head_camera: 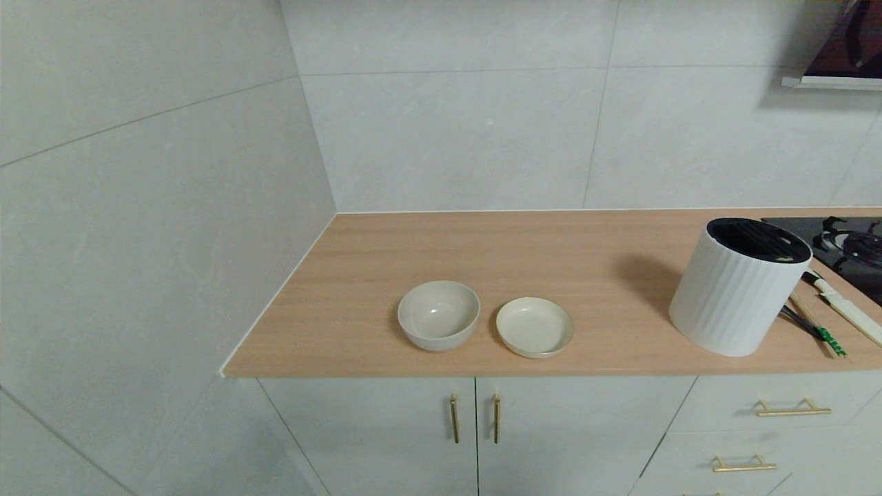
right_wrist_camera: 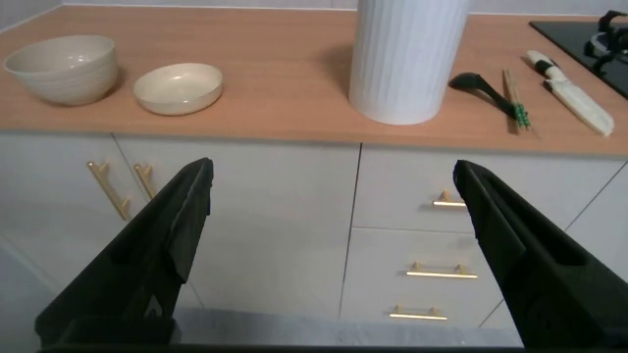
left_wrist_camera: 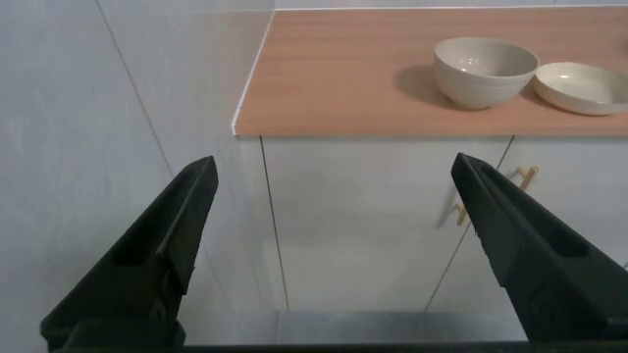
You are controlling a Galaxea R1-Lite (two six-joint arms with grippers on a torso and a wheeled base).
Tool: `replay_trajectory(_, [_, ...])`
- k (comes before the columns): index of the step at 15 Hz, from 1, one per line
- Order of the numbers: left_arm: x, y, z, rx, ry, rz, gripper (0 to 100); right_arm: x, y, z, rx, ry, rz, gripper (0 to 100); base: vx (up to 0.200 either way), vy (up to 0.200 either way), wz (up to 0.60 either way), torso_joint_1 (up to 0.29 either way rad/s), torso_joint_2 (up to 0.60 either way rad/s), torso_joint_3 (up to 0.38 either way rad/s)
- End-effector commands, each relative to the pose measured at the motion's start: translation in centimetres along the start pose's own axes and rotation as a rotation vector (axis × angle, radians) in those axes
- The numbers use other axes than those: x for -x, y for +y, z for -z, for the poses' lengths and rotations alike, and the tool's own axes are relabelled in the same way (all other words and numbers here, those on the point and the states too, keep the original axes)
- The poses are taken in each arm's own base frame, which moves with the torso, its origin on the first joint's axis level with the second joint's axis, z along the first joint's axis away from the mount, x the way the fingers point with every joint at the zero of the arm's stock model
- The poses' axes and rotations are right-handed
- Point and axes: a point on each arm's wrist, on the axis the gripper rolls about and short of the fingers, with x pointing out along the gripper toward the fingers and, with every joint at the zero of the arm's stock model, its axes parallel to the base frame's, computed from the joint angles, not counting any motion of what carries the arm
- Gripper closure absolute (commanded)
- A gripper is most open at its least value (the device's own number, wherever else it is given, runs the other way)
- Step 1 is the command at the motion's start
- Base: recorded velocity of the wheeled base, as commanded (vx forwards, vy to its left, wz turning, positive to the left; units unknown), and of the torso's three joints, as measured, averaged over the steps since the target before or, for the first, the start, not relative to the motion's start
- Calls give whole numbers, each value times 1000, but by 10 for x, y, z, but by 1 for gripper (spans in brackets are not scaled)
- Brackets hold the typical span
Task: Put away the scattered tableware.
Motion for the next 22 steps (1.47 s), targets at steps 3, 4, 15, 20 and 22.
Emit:
replay_trajectory(3, [0, 0, 0, 0, 0, -1, 0, 0, 0, 0, 0, 1, -1, 0, 0, 0, 0, 0, 0, 0])
replay_trajectory(4, [0, 0, 0, 0, 0, -1, 0, 0, 0, 0, 0, 1, -1, 0, 0, 0, 0, 0, 0, 0])
replay_trajectory(15, [0, 0, 0, 0, 0, -1, 0, 0, 0, 0, 0, 1, -1, 0, 0, 0, 0, -185, 411, 218])
replay_trajectory(20, [0, 0, 0, 0, 0, -1, 0, 0, 0, 0, 0, 1, -1, 0, 0, 0, 0, -237, 532, 292])
replay_trajectory(22, [0, 0, 0, 0, 0, -1, 0, 0, 0, 0, 0, 1, -1, 0, 0, 0, 0, -217, 508, 281])
